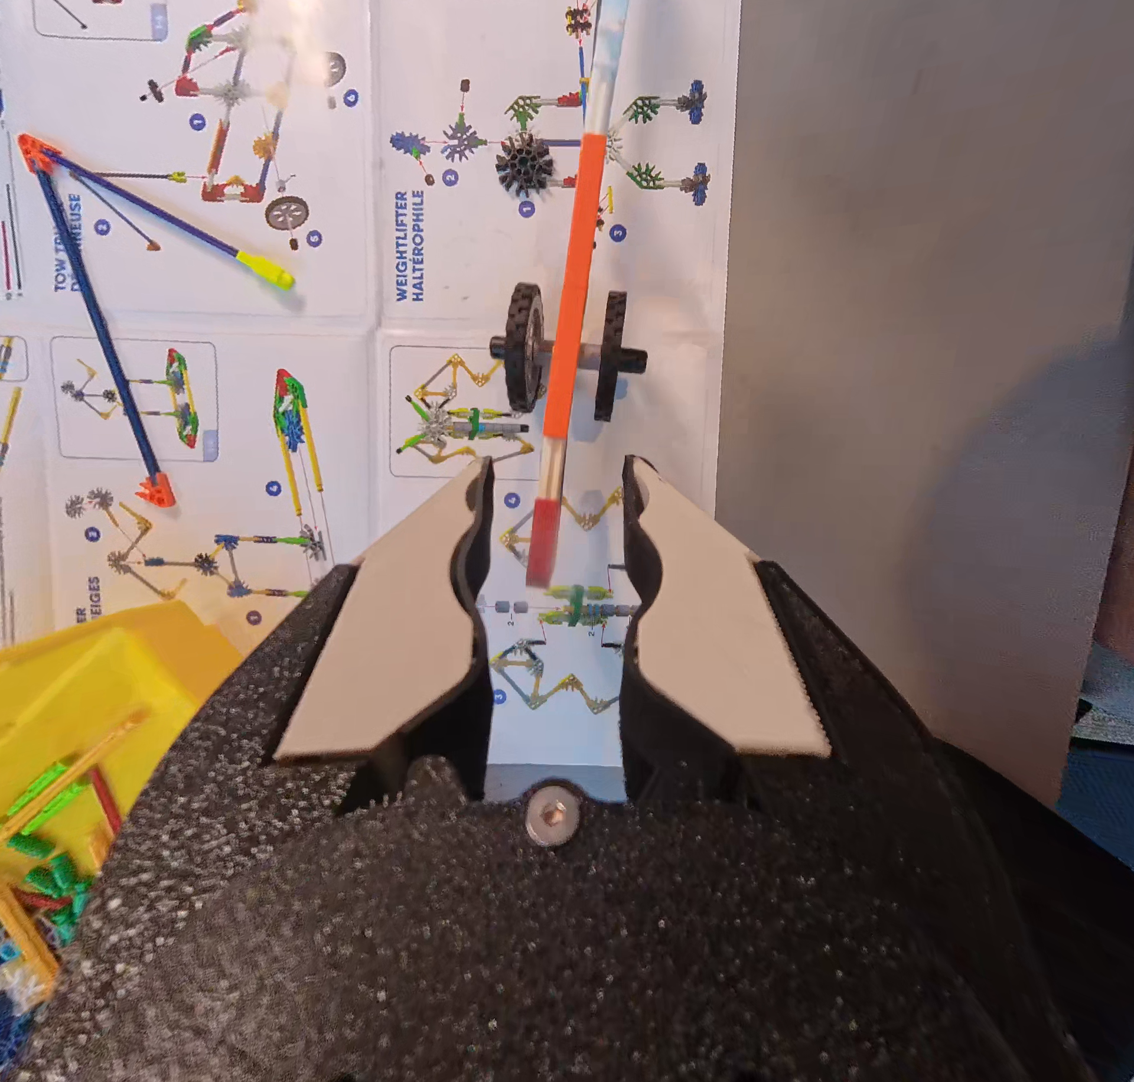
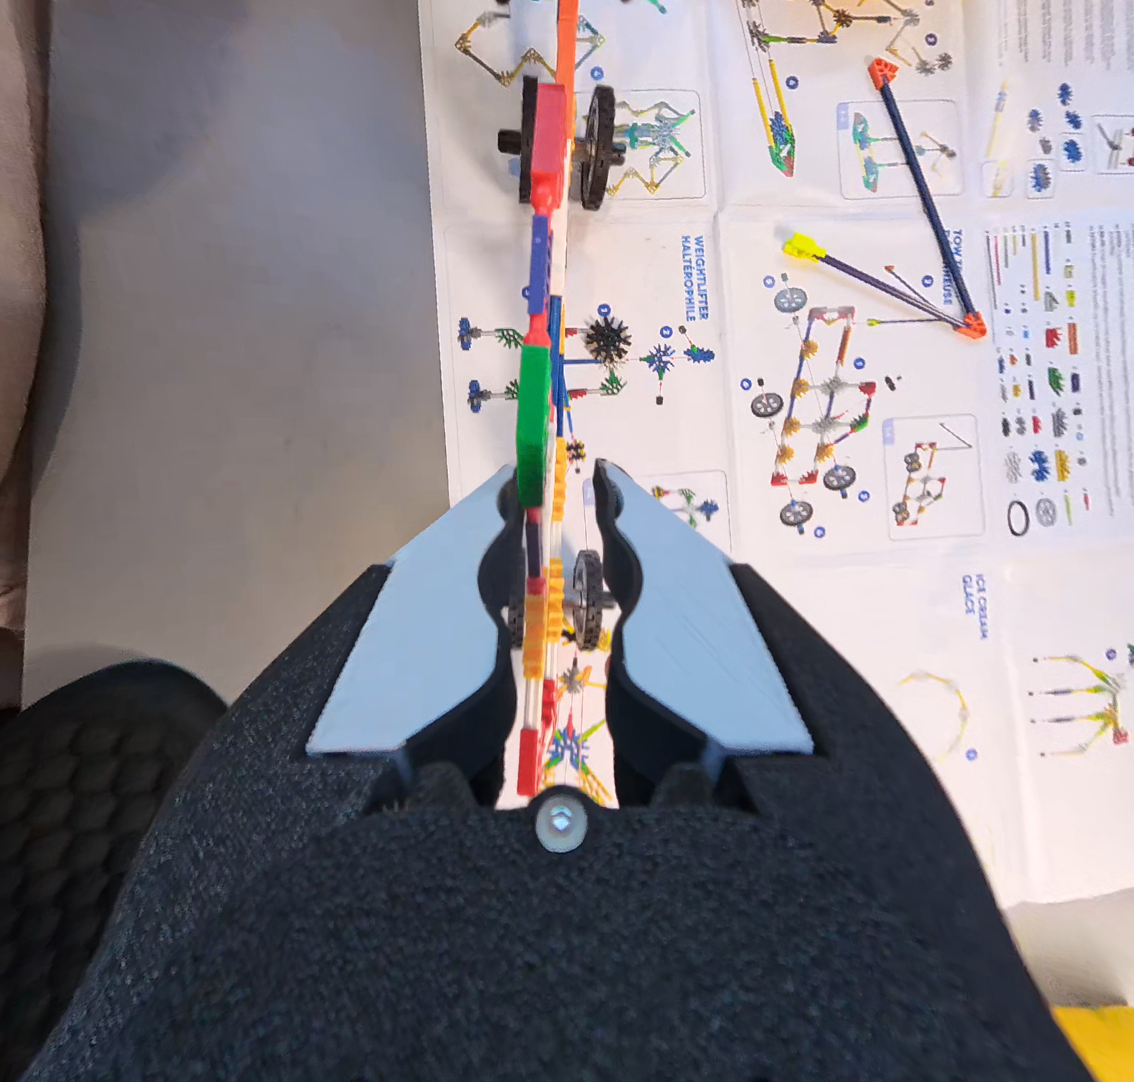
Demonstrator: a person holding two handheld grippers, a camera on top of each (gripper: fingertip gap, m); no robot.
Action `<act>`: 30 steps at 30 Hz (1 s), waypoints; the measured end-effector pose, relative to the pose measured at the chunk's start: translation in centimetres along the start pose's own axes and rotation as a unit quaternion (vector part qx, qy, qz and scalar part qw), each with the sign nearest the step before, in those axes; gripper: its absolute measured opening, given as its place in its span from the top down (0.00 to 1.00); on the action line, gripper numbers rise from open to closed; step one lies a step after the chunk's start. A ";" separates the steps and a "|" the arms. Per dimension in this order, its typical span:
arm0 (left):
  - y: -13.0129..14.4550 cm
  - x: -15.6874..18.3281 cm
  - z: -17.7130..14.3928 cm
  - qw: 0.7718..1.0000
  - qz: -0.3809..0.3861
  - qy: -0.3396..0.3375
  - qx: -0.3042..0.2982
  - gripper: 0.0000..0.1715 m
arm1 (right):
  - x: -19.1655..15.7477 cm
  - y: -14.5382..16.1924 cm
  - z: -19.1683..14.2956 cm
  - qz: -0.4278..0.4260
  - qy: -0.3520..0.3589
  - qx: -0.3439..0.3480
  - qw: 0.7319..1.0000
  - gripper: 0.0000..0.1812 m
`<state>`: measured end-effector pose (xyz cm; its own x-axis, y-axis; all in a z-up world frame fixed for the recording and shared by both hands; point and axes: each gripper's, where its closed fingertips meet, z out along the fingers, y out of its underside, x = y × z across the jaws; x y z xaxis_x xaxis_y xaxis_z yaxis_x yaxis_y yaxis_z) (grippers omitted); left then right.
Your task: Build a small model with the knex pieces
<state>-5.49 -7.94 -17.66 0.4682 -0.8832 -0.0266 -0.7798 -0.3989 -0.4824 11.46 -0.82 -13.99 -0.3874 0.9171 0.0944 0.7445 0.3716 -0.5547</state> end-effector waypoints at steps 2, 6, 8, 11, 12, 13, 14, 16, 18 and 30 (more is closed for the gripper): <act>0.7 0.0 -0.6 1.000 -0.019 0.002 0.014 0.80 | 0.0 1.1 -1.1 0.005 0.012 -0.004 1.000 0.89; 1.8 0.1 -0.6 0.997 -0.068 0.020 0.037 0.91 | -0.2 2.3 -2.1 0.022 0.025 -0.001 0.999 0.89; 1.7 0.2 -0.5 0.993 -0.100 0.040 0.052 0.96 | -0.1 2.4 -2.3 0.029 0.031 0.005 0.999 0.89; 1.4 0.2 -0.4 0.983 -0.148 0.075 0.078 0.97 | 0.1 2.7 -2.3 0.038 0.036 0.006 0.999 0.89; 1.4 0.2 -0.3 0.979 -0.160 0.087 0.085 0.97 | 0.1 2.9 -2.3 0.040 0.036 0.005 0.999 0.89; 1.4 0.2 -0.3 0.977 -0.168 0.095 0.091 0.98 | 0.0 2.9 -2.4 0.043 0.034 0.007 0.998 0.89; 1.4 0.2 -0.3 0.975 -0.175 0.100 0.096 0.98 | 0.0 3.0 -2.5 0.047 0.034 0.010 0.998 0.89; 1.4 0.1 -0.4 0.967 -0.200 0.113 0.106 0.98 | 0.2 3.3 -2.9 0.055 0.036 0.013 0.998 0.88; 1.4 -0.1 -0.4 0.963 -0.210 0.117 0.117 0.99 | 0.4 3.9 -3.6 0.063 0.038 0.018 0.997 0.85; 1.2 0.7 -1.3 0.988 -0.060 -0.021 0.143 0.77 | -1.9 8.3 -7.5 0.086 0.086 0.011 0.993 0.78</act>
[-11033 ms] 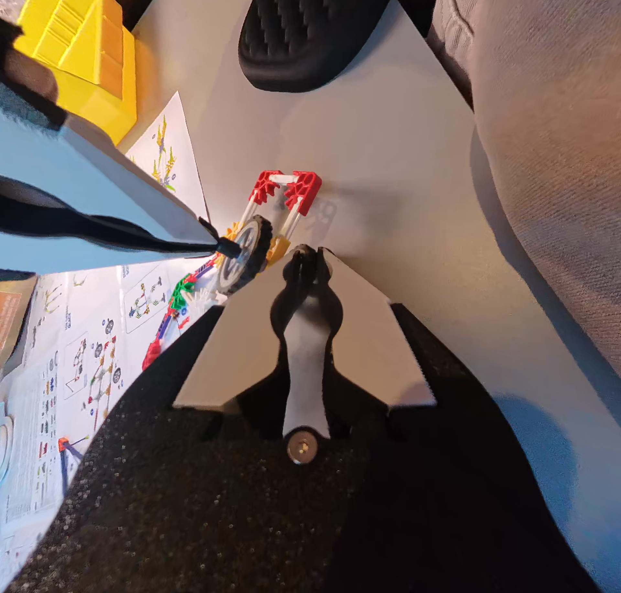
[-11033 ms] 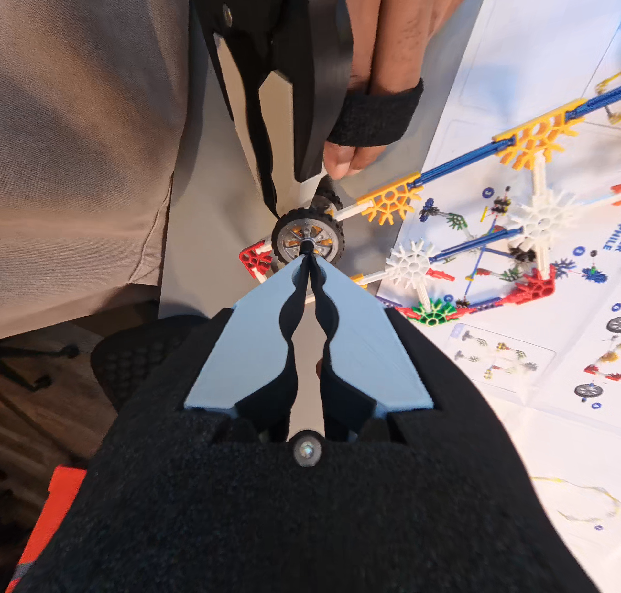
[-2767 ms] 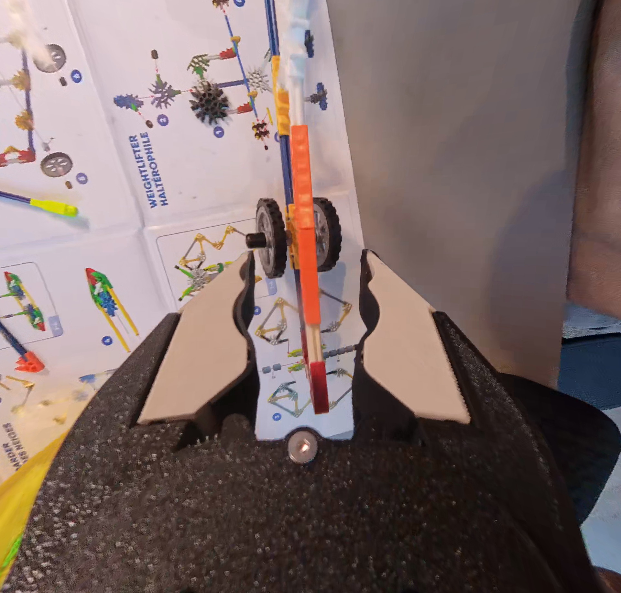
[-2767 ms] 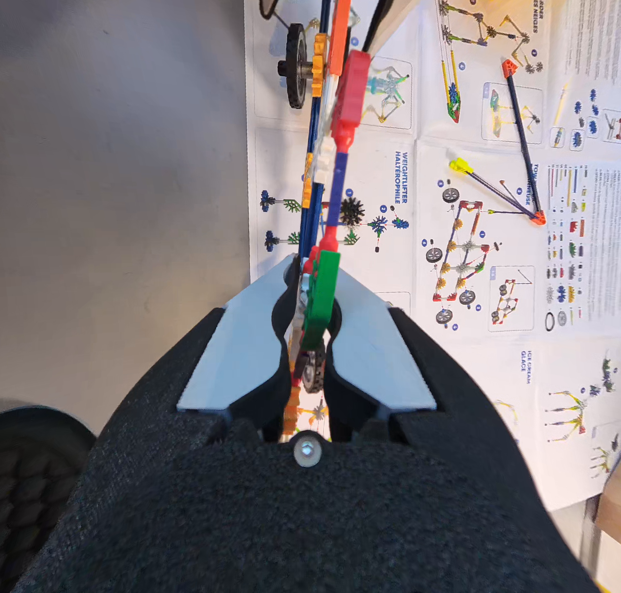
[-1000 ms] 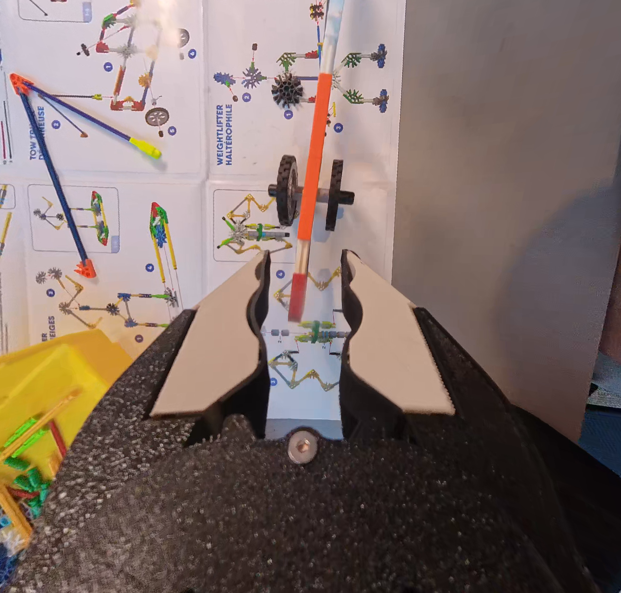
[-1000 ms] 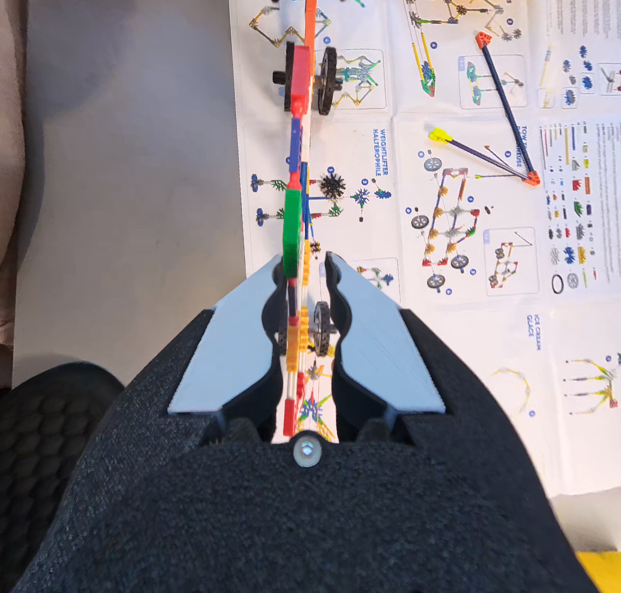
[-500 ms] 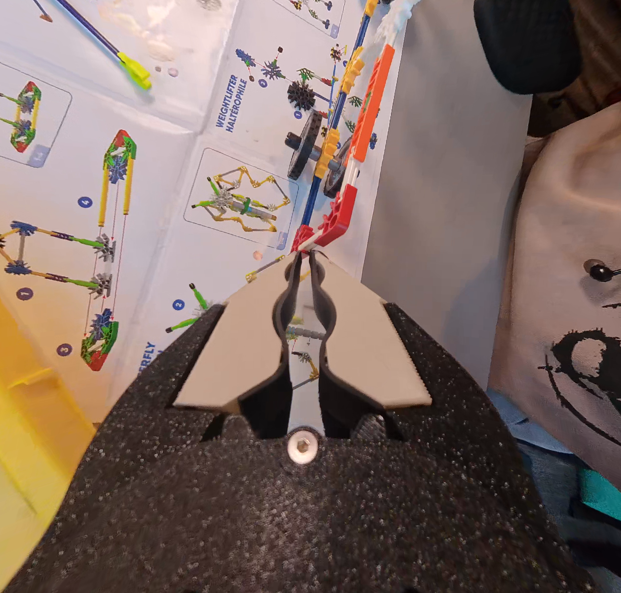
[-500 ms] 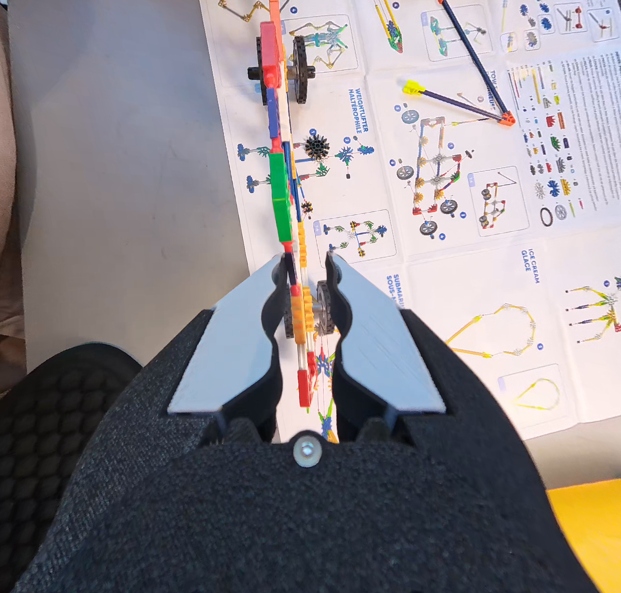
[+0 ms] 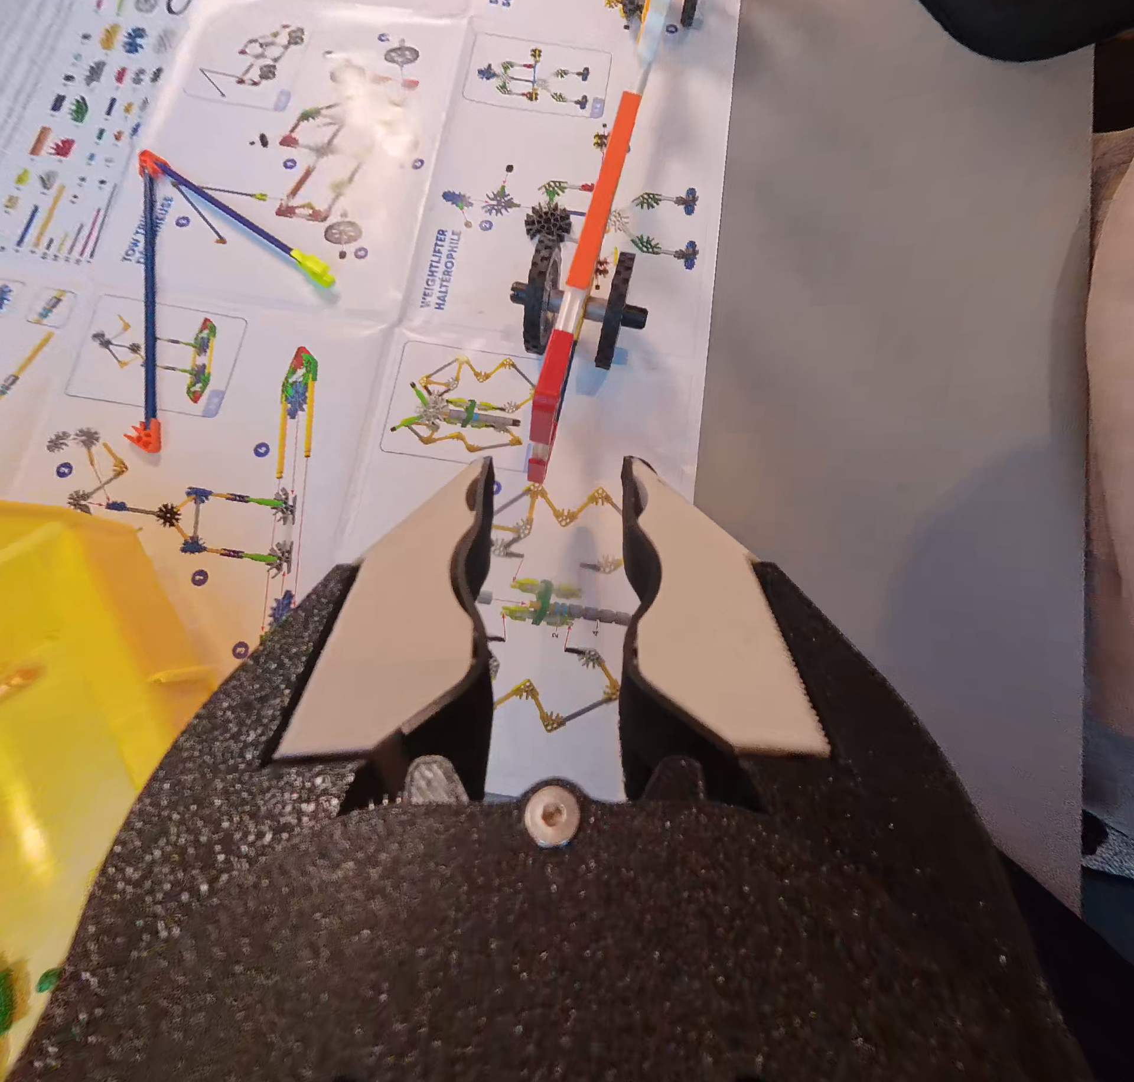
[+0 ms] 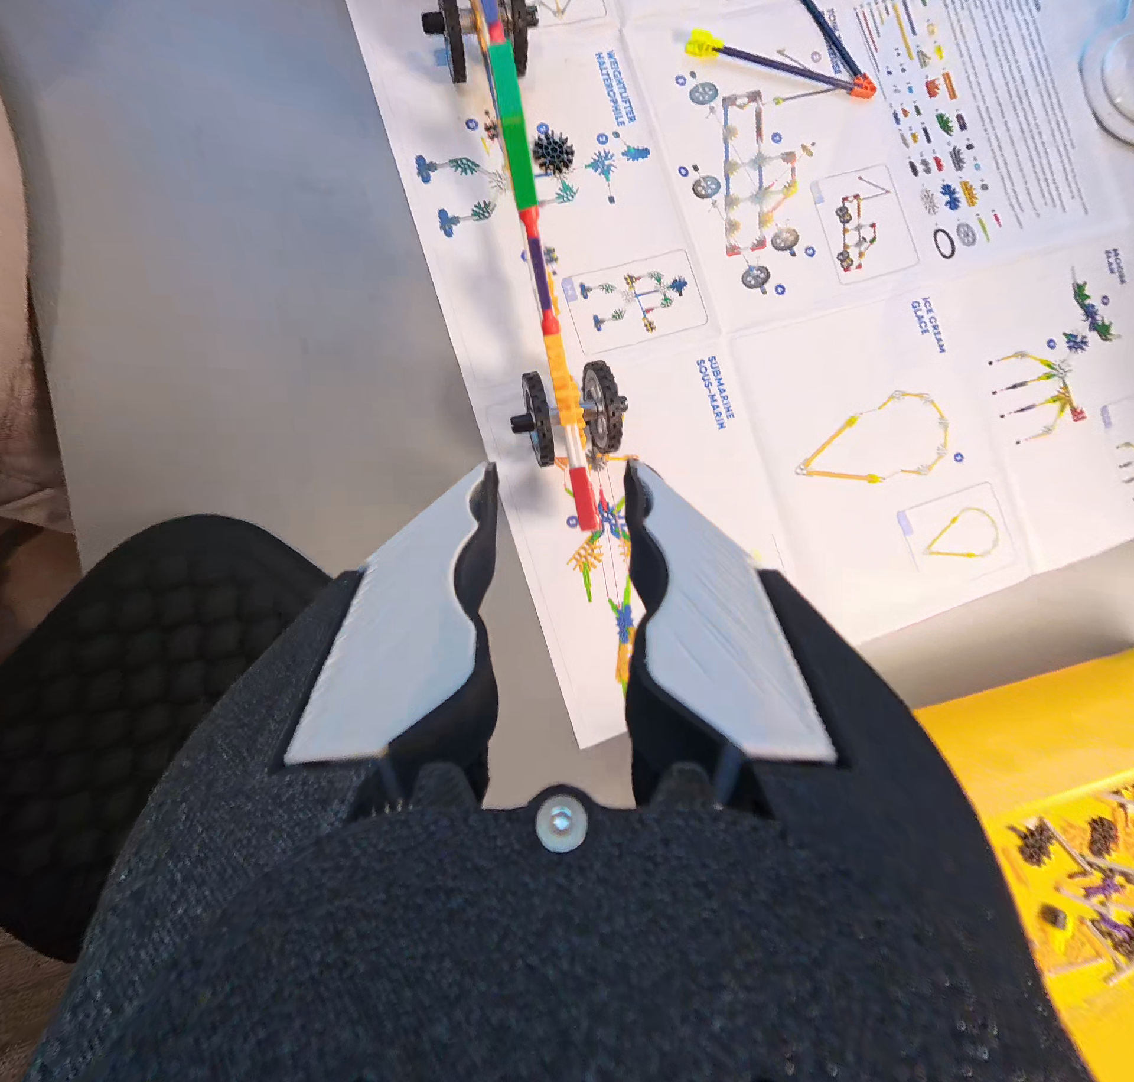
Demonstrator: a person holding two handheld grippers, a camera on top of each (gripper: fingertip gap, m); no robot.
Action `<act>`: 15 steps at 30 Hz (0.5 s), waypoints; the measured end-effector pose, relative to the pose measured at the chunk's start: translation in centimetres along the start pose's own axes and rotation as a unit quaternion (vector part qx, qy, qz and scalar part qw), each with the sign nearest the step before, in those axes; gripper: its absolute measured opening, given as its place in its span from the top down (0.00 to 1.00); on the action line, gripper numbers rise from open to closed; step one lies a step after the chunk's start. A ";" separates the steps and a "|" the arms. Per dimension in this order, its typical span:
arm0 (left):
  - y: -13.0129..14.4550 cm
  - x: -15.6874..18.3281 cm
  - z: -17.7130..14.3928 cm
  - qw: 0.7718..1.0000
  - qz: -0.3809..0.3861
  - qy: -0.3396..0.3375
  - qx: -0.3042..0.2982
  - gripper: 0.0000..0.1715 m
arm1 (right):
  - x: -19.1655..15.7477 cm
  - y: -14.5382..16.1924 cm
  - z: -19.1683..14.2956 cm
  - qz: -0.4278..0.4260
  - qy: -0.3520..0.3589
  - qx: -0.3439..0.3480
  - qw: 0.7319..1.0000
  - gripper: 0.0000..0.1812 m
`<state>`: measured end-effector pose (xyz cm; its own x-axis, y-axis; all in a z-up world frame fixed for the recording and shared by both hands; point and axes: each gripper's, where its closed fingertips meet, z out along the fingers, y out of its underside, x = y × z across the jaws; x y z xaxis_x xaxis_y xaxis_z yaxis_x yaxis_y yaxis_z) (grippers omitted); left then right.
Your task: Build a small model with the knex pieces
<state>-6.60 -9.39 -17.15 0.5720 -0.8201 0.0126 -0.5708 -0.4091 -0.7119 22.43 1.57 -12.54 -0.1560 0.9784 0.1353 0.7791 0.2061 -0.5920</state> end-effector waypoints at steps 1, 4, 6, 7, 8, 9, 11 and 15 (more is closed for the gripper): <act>-0.3 0.0 0.2 1.000 0.002 -0.005 0.010 0.78 | 0.1 0.6 0.0 -0.001 0.007 -0.010 1.000 0.78; -1.2 0.1 0.8 0.999 -0.003 -0.003 0.036 0.88 | 0.6 1.7 0.7 0.003 0.026 -0.022 0.999 0.86; -1.3 0.0 0.9 0.999 -0.012 0.001 0.036 0.96 | 0.8 1.3 1.4 0.007 0.029 -0.008 1.000 0.97; -1.1 -0.2 0.7 0.999 -0.018 0.002 0.033 0.96 | 0.8 1.0 1.8 0.009 0.024 -0.002 1.000 0.97; -0.8 -0.4 0.5 0.999 -0.024 0.002 0.030 0.96 | 0.7 0.6 2.1 0.009 0.021 0.004 1.000 0.97; -0.5 -0.7 0.1 0.999 -0.034 0.004 0.029 0.96 | 0.7 0.1 2.4 0.008 0.018 0.009 1.000 0.97; 0.5 -1.1 -0.9 0.998 -0.063 0.009 0.027 0.96 | 0.6 -1.1 3.3 0.005 0.009 0.018 1.000 0.97; 2.8 -2.3 -3.1 0.993 -0.116 -0.002 0.023 0.95 | 0.0 -4.1 5.4 0.001 -0.018 0.039 0.999 0.97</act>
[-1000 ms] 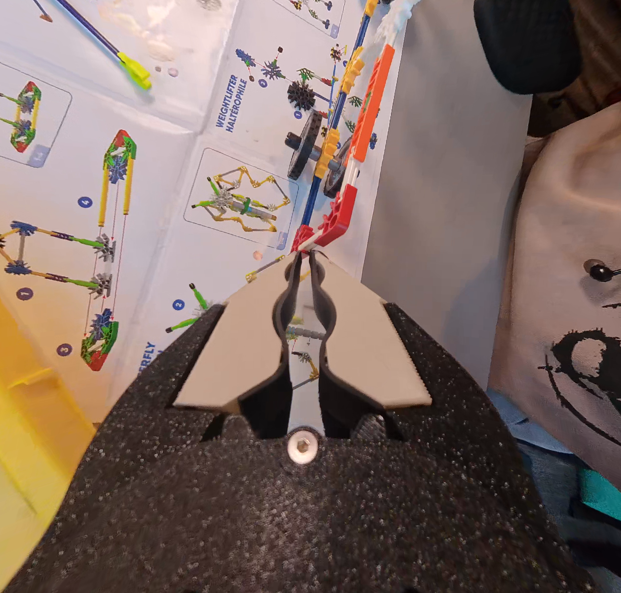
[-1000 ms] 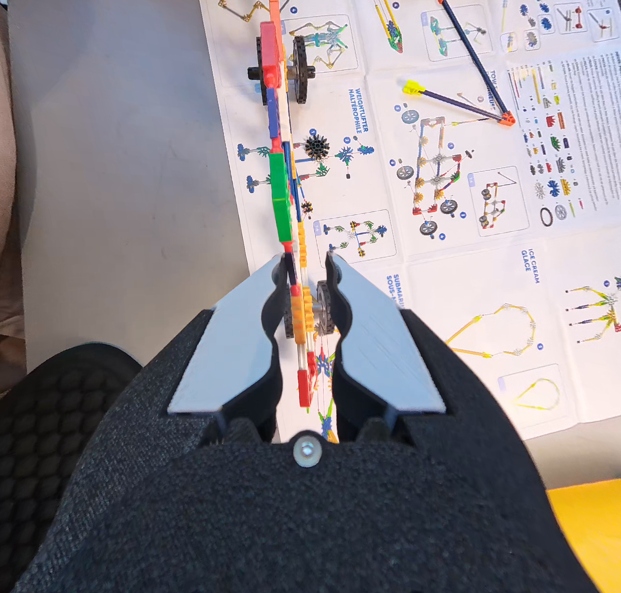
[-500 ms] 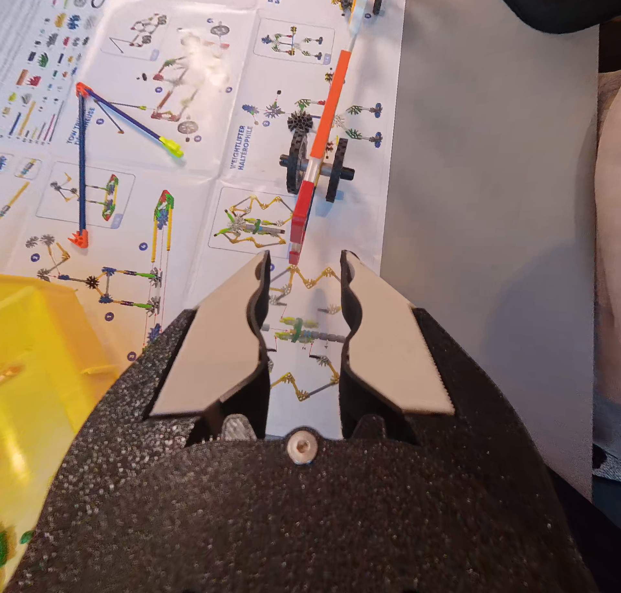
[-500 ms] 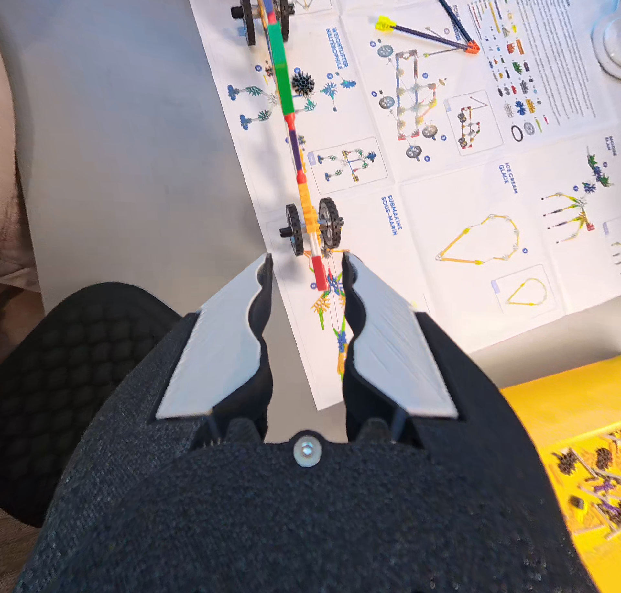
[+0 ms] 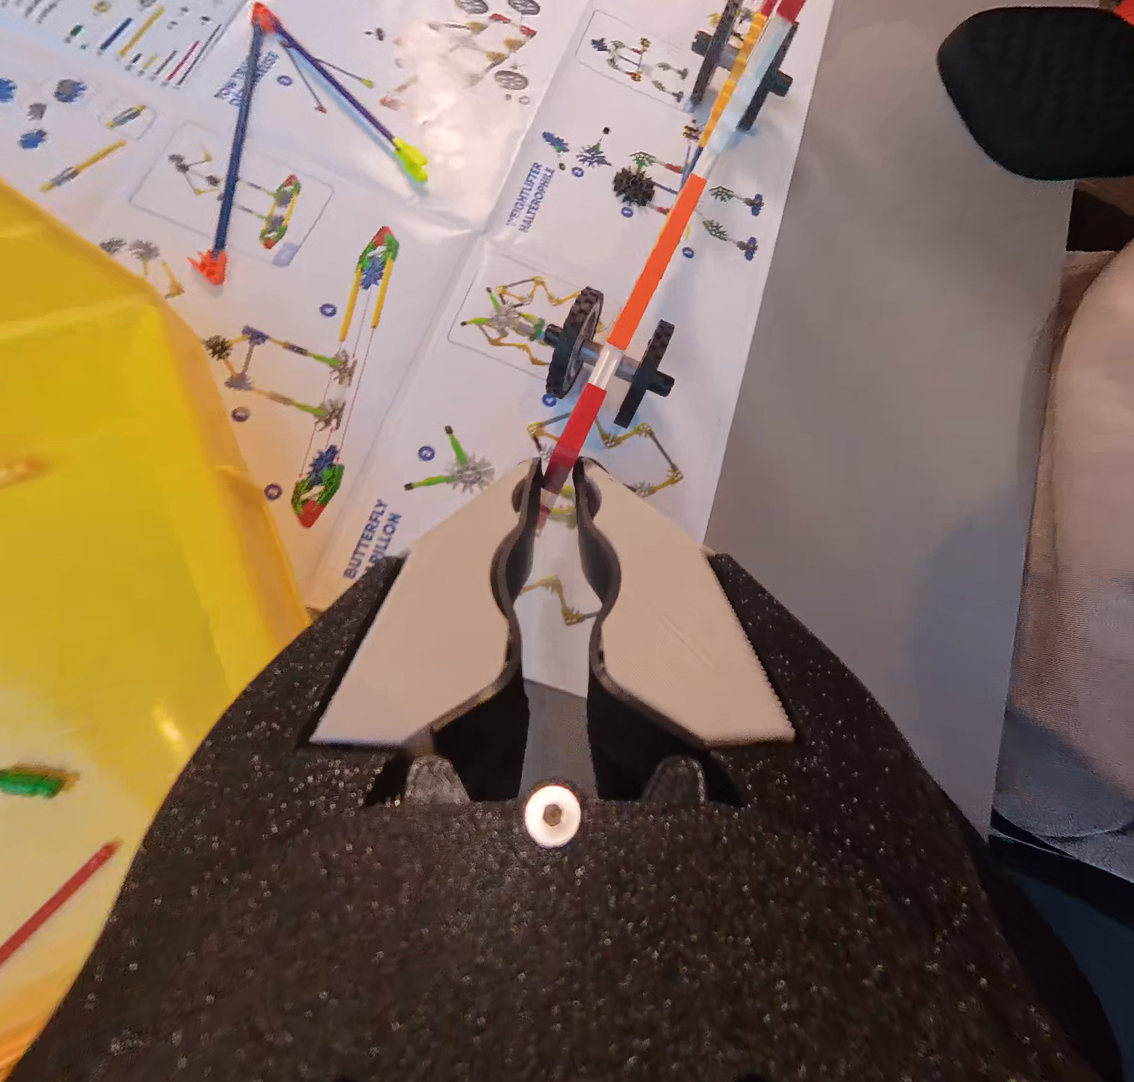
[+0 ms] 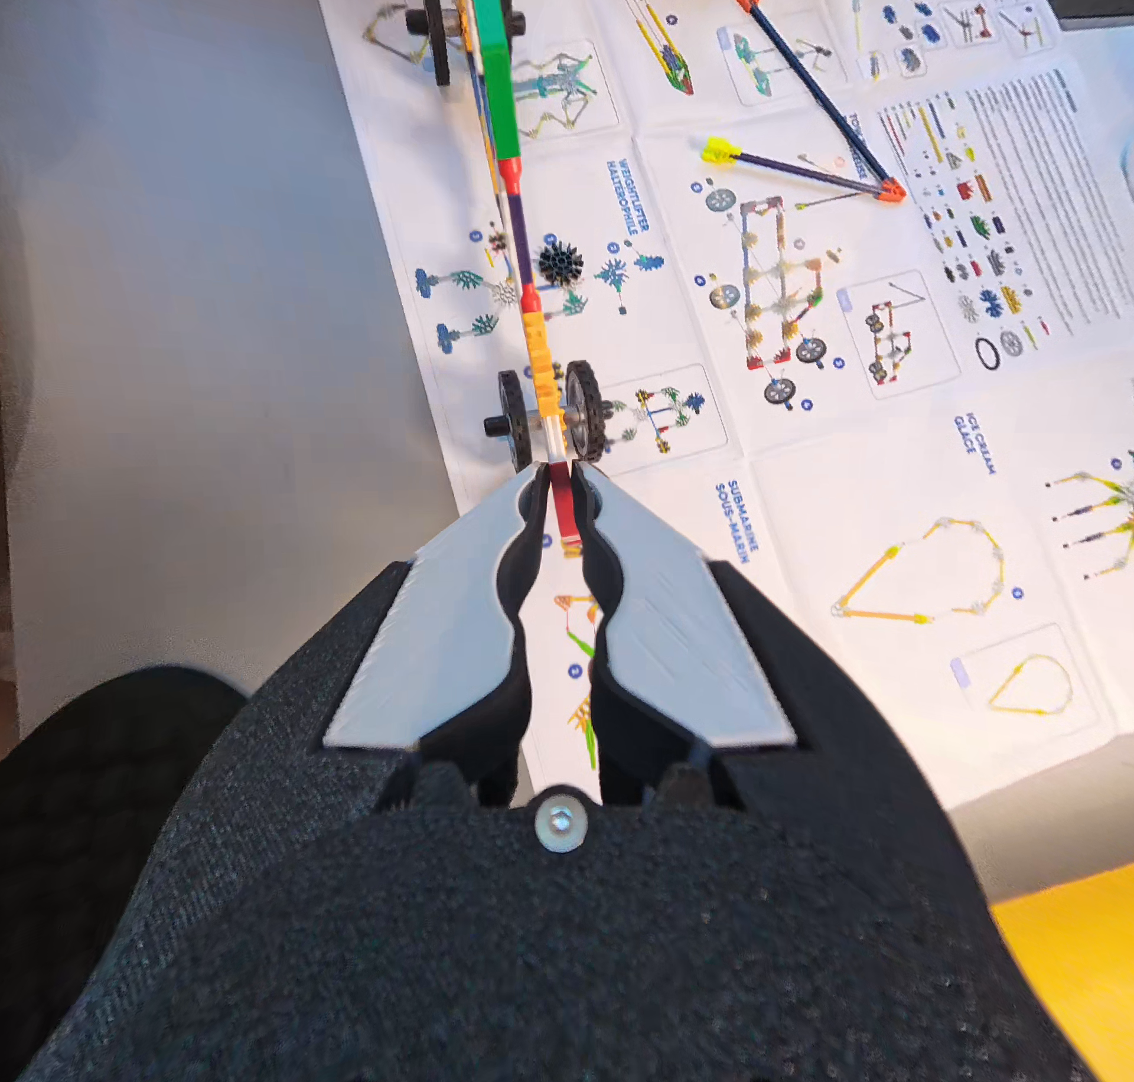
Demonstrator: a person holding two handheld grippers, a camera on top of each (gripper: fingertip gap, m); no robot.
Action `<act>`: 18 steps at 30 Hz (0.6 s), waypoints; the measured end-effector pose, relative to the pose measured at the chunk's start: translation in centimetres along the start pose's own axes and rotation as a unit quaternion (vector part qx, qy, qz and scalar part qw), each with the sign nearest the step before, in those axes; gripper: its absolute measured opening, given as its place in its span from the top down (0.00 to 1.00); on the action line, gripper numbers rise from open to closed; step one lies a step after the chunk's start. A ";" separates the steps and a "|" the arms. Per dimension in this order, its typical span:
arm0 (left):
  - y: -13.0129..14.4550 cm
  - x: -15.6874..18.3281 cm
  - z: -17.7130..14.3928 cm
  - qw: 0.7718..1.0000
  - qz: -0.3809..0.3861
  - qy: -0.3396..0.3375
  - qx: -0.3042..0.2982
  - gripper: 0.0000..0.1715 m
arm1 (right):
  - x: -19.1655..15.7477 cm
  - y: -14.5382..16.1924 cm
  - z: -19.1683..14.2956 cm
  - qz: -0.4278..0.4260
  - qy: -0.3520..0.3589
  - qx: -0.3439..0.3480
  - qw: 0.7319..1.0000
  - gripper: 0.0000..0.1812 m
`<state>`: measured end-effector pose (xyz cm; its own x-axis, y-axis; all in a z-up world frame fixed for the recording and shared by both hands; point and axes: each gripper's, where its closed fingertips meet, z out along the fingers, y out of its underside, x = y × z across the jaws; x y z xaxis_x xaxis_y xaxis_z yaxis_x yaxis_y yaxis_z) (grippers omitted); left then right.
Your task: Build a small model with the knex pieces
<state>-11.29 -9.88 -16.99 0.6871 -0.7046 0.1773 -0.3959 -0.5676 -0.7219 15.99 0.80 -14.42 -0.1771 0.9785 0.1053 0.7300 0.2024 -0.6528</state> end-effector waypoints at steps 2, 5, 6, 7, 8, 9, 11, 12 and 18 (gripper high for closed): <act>0.8 -0.3 -0.5 1.000 -0.002 -0.010 -0.003 0.95 | -0.2 -0.8 1.0 -0.011 -0.010 -0.005 1.000 0.97; 1.0 0.0 0.0 1.000 0.012 -0.024 0.001 0.95 | -0.2 -0.5 1.5 -0.024 -0.012 -0.028 0.999 0.97; 1.0 0.0 0.3 0.999 0.021 -0.034 -0.002 0.95 | -0.2 -0.4 1.4 -0.021 -0.013 -0.027 0.999 0.97; 0.9 0.2 0.5 0.999 0.030 -0.038 -0.005 0.94 | -0.1 -0.2 1.2 -0.017 -0.012 -0.027 0.999 0.97; 0.9 0.5 0.7 0.999 0.039 -0.032 -0.007 0.90 | 0.0 0.0 1.1 -0.014 -0.010 -0.026 1.000 0.97; 0.7 0.9 0.7 0.999 0.046 -0.024 -0.008 0.86 | 0.0 0.1 0.9 -0.012 -0.010 -0.025 1.000 0.97; 0.3 1.4 0.2 0.998 0.062 -0.011 -0.008 0.83 | 0.1 0.4 0.6 -0.009 -0.004 -0.024 1.000 0.94; -0.1 1.5 -0.3 0.998 0.068 -0.007 -0.003 0.82 | 0.0 0.3 0.3 -0.007 -0.004 -0.018 1.000 0.92; -5.9 -0.5 -4.2 0.993 0.056 -0.058 0.091 0.86 | 0.2 -1.6 -2.0 0.016 0.021 0.076 0.997 0.88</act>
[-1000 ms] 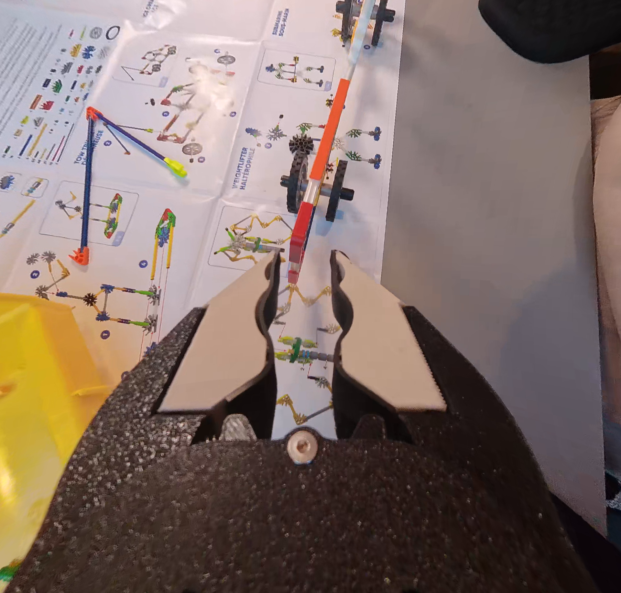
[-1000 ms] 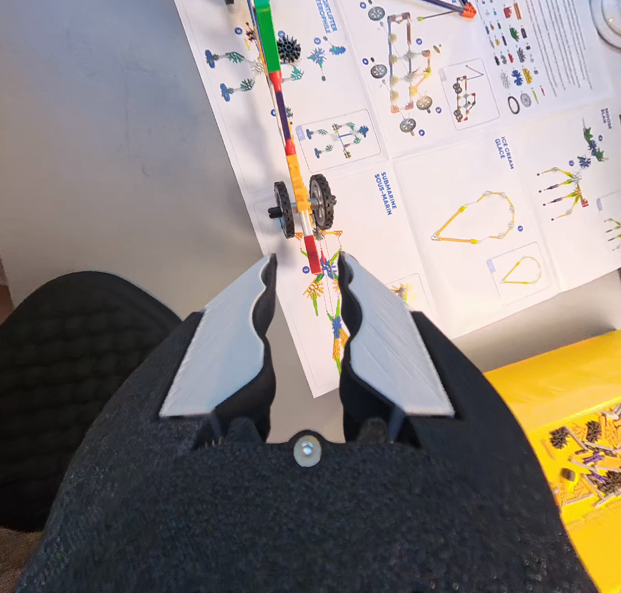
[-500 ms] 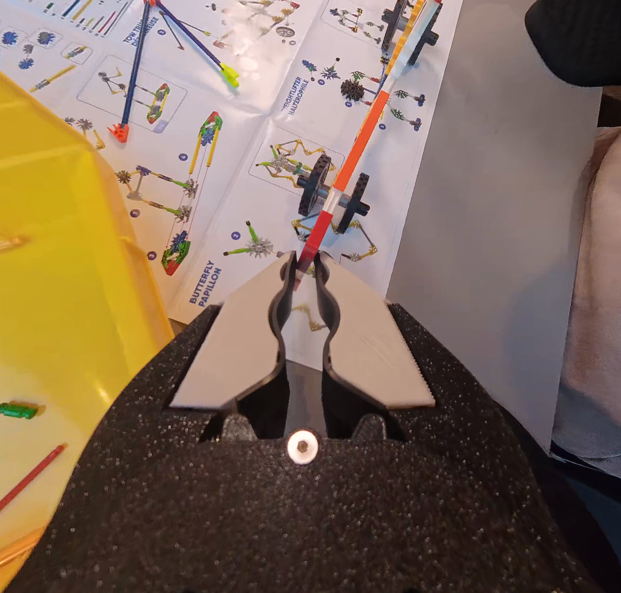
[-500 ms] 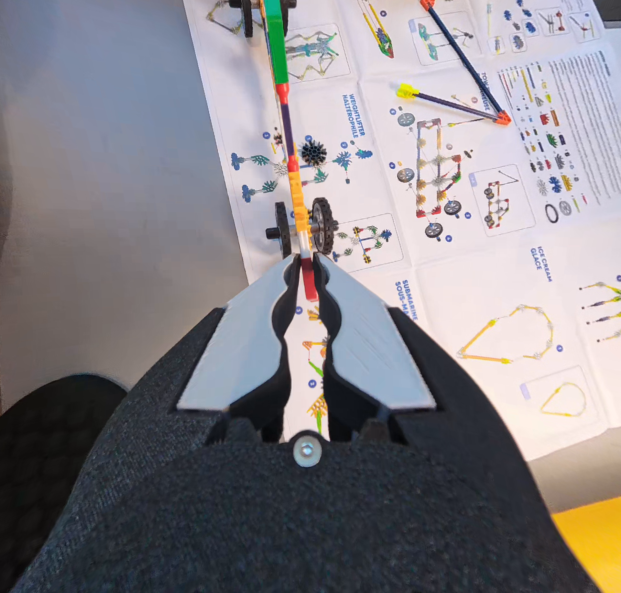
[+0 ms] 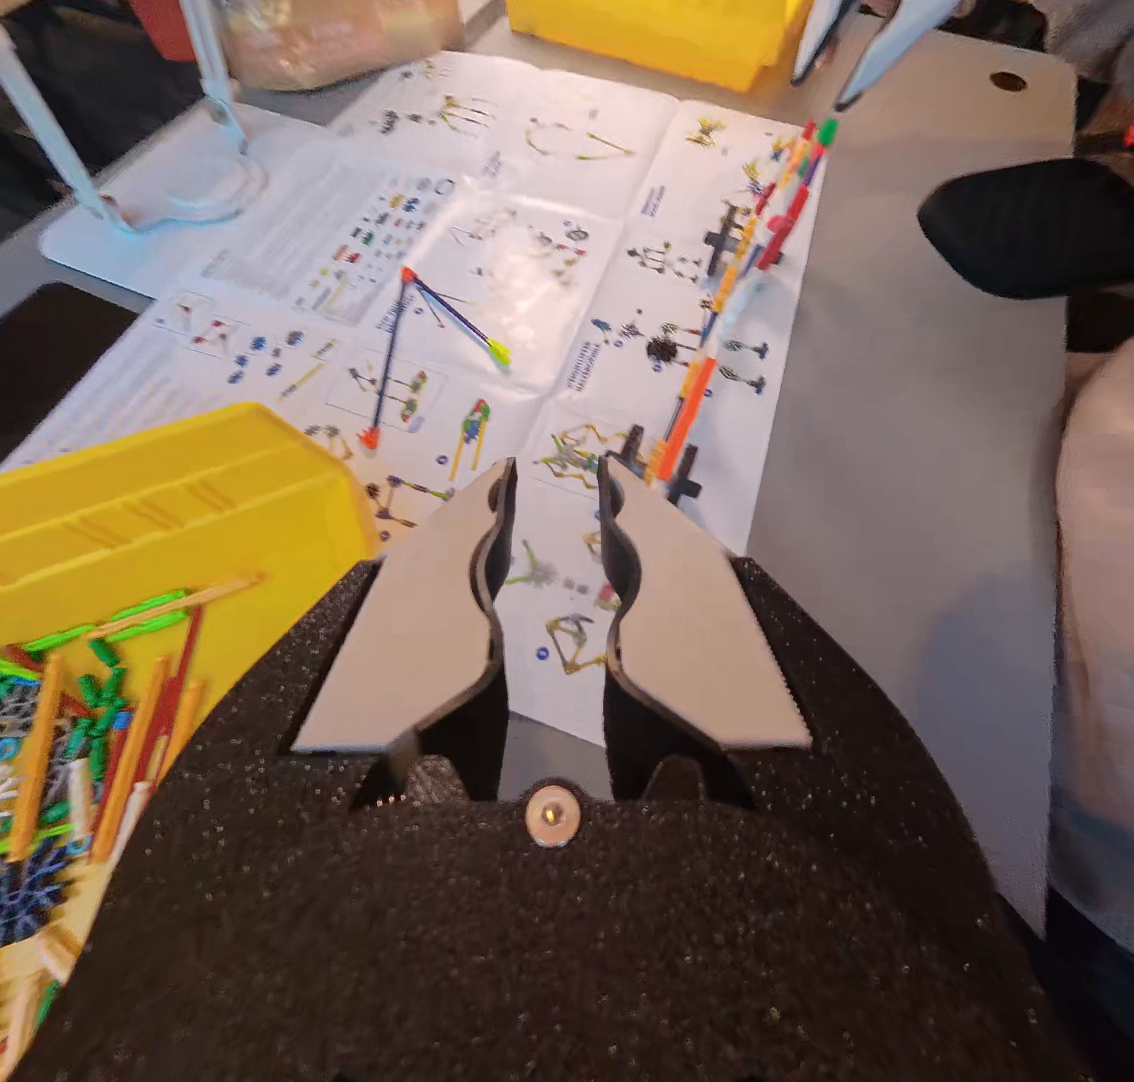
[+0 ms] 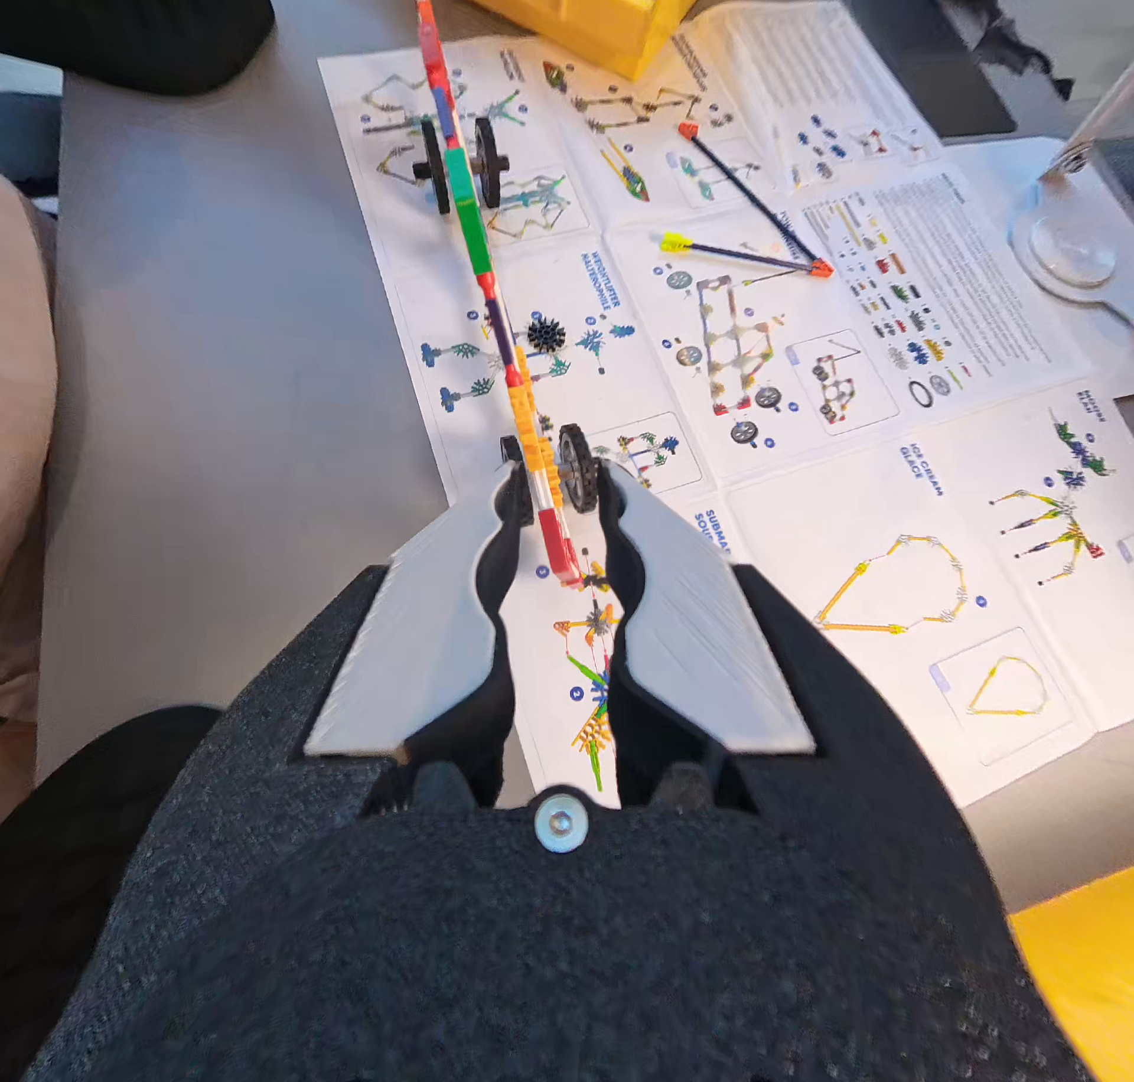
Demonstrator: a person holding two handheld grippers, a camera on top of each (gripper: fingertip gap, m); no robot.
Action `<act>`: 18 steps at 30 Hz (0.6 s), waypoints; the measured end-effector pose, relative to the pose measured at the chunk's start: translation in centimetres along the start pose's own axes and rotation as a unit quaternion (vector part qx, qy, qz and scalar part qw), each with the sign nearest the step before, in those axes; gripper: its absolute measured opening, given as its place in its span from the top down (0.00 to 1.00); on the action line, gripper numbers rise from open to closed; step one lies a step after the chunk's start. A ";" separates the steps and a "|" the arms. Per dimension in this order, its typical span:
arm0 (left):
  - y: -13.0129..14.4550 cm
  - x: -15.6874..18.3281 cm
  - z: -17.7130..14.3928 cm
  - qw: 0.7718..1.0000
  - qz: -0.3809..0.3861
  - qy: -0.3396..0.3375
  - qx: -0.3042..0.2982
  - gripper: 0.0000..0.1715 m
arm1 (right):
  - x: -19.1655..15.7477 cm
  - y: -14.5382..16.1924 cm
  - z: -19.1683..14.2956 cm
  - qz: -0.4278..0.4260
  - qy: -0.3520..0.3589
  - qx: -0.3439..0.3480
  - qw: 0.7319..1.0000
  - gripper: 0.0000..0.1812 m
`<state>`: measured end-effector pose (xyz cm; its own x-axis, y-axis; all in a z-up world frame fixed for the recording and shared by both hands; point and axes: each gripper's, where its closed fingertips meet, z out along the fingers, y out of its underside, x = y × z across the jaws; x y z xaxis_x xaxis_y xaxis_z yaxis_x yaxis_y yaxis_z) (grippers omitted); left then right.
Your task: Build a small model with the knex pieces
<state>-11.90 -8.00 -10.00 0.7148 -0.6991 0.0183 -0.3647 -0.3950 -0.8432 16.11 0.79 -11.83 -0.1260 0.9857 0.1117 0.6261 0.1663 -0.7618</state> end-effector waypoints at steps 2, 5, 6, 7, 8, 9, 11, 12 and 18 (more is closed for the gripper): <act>-1.5 -2.4 0.9 0.998 0.003 -0.059 -0.014 0.87 | 0.6 -0.8 -0.6 0.008 0.024 0.039 0.999 0.87; -2.9 -5.3 4.3 0.990 0.028 -0.110 -0.085 0.86 | 1.7 -1.7 -1.5 0.019 0.065 0.093 0.993 0.87; -3.3 -6.0 6.0 0.987 0.039 -0.114 -0.108 0.86 | 2.2 -2.0 -1.8 0.024 0.080 0.110 0.990 0.87; -3.4 -6.9 7.6 0.981 0.055 -0.121 -0.140 0.87 | 2.8 -2.3 -2.1 0.029 0.096 0.127 0.987 0.87; -3.2 -7.9 9.3 0.972 0.071 -0.133 -0.181 0.87 | 3.4 -2.5 -2.3 0.034 0.112 0.142 0.983 0.87; -2.7 -8.9 10.8 0.960 0.086 -0.142 -0.225 0.88 | 3.9 -2.7 -2.6 0.039 0.127 0.157 0.979 0.87; -1.6 -10.3 13.6 0.937 0.101 -0.144 -0.302 0.88 | 4.8 -2.9 -3.0 0.053 0.146 0.186 0.970 0.88; -1.1 -10.8 14.9 0.928 0.100 -0.140 -0.329 0.88 | 5.0 -2.9 -3.1 0.060 0.148 0.200 0.967 0.88; 2.4 -11.5 18.8 0.911 0.020 -0.065 -0.407 0.91 | 5.7 -1.5 -3.3 0.081 0.157 0.220 0.959 0.88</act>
<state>-9.77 10.26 -22.30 0.7359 -0.6677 -0.1122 -0.6765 -0.7184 -0.1619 17.02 6.29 -7.90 0.2279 0.9682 0.1033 0.2240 0.0511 -0.9732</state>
